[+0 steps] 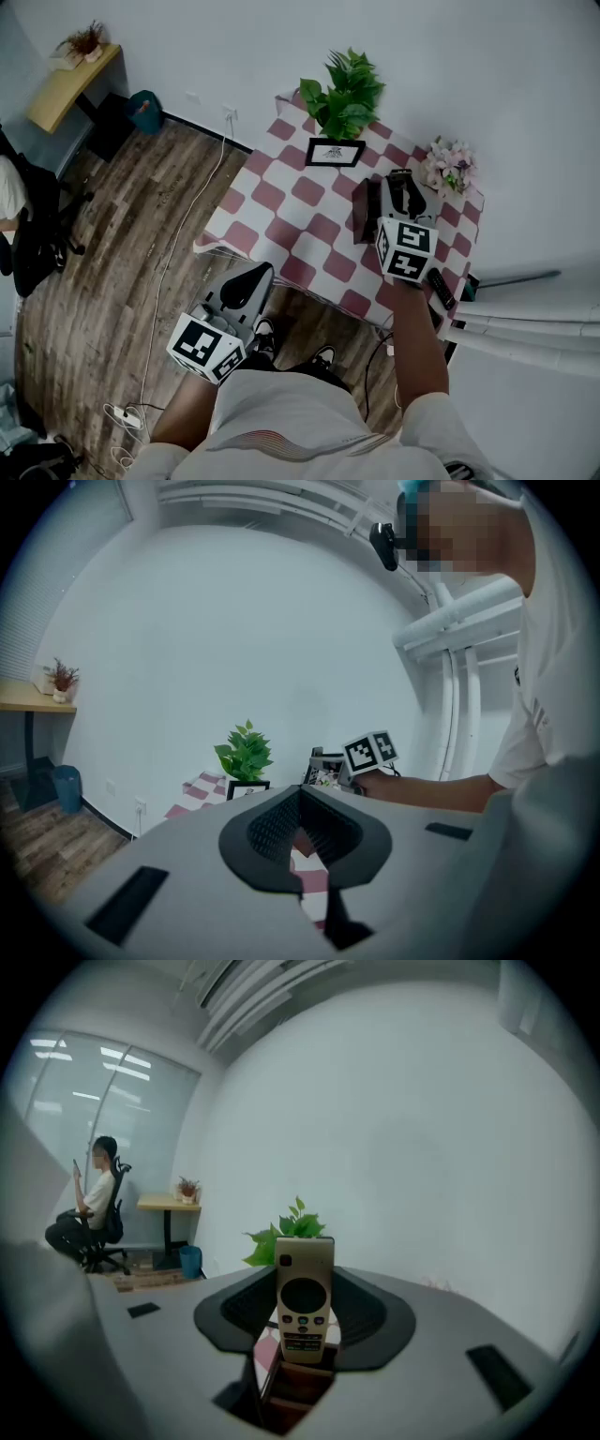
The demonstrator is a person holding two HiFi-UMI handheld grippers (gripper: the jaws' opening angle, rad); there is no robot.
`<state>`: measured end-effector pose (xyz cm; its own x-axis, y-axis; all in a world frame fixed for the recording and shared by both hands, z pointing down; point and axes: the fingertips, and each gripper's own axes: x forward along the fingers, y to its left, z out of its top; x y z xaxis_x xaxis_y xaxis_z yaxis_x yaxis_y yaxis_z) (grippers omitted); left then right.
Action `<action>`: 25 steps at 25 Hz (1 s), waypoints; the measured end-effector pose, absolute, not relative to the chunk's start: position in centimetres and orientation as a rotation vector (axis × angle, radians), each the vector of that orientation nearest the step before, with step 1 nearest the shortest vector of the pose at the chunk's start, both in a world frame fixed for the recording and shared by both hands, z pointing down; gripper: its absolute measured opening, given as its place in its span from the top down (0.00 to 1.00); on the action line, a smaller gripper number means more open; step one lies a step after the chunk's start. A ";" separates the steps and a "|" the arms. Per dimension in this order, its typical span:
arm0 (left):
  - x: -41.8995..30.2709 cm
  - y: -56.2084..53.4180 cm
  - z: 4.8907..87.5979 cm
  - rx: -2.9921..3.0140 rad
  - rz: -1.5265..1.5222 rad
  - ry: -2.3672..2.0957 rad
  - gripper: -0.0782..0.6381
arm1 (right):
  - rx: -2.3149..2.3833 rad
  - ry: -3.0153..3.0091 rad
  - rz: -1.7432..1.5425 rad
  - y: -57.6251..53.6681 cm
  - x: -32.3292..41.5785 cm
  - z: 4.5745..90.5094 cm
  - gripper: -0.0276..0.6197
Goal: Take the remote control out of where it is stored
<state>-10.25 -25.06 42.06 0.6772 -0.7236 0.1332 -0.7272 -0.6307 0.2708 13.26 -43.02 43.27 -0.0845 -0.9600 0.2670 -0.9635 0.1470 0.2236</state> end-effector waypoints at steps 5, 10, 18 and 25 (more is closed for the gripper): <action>-8.2 -23.8 40.6 2.630 0.013 -1.128 0.88 | 1.821 -2.199 0.008 -37.9 13.9 38.3 0.67; -5.9 -22.6 39.3 2.669 0.002 -1.109 0.88 | 1.586 -2.191 0.035 -33.1 15.3 38.1 0.67; -3.6 -20.7 38.9 2.685 -0.002 -1.101 0.88 | 1.159 -2.012 0.095 -26.5 15.8 46.8 0.67; -4.2 -19.9 39.2 2.662 -0.033 -1.162 0.88 | 0.711 -1.768 0.124 -22.5 14.3 57.7 0.67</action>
<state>-4.21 -19.89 39.21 0.6842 -0.7256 0.0735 -0.7203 -0.6565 0.2240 14.28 -22.54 57.66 -0.1479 -0.3983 0.9053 -0.5208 0.8095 0.2710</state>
